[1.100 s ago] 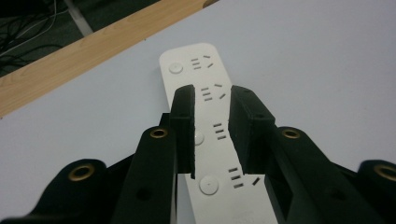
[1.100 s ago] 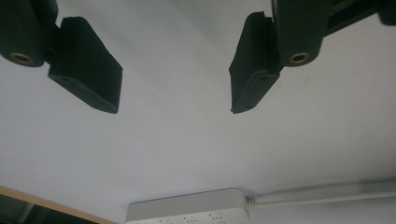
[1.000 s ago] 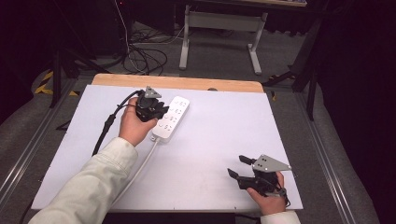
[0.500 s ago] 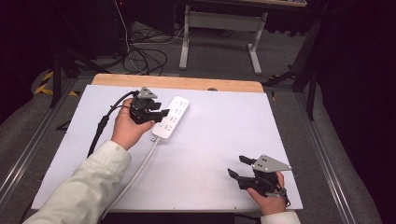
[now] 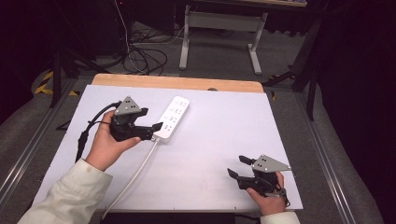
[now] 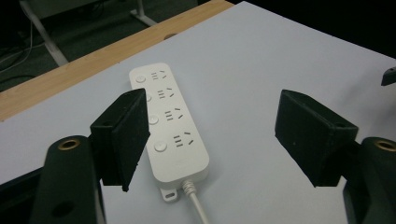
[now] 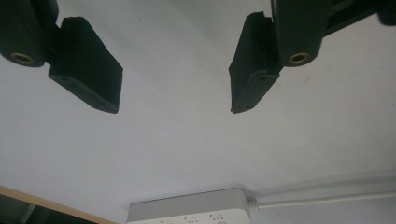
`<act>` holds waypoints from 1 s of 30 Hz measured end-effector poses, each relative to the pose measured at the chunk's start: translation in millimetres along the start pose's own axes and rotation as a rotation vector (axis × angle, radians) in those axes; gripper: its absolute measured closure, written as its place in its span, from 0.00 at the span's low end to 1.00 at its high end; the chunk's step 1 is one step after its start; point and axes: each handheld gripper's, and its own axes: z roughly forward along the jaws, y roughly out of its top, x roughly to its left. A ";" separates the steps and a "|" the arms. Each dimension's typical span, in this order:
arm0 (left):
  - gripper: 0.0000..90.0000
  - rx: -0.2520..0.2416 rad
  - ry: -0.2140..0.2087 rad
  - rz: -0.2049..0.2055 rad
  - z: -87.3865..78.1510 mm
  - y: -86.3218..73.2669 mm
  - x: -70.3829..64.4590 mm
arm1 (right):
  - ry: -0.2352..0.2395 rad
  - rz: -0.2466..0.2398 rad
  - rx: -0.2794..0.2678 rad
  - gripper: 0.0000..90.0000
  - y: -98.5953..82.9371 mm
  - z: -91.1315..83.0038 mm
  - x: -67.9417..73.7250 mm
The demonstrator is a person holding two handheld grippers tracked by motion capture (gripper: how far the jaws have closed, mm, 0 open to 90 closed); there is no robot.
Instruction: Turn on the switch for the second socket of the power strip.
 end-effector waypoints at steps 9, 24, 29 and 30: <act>0.21 -0.078 0.018 -0.031 -35.0 -29.6 2.5 | 0.001 -0.004 0.001 0.38 -0.2 -0.2 0.4; 0.19 -0.114 -0.001 -0.050 -70.9 -87.9 1.4 | 0.009 0.004 -0.014 0.38 0.5 -1.5 0.9; 0.20 -0.120 -0.012 -0.043 -77.2 -107.7 1.2 | 0.017 0.002 -0.025 0.37 0.8 -2.7 1.1; 0.20 -0.125 -0.016 -0.047 -77.6 -113.2 1.6 | 0.017 0.002 -0.025 0.37 0.7 -2.4 0.9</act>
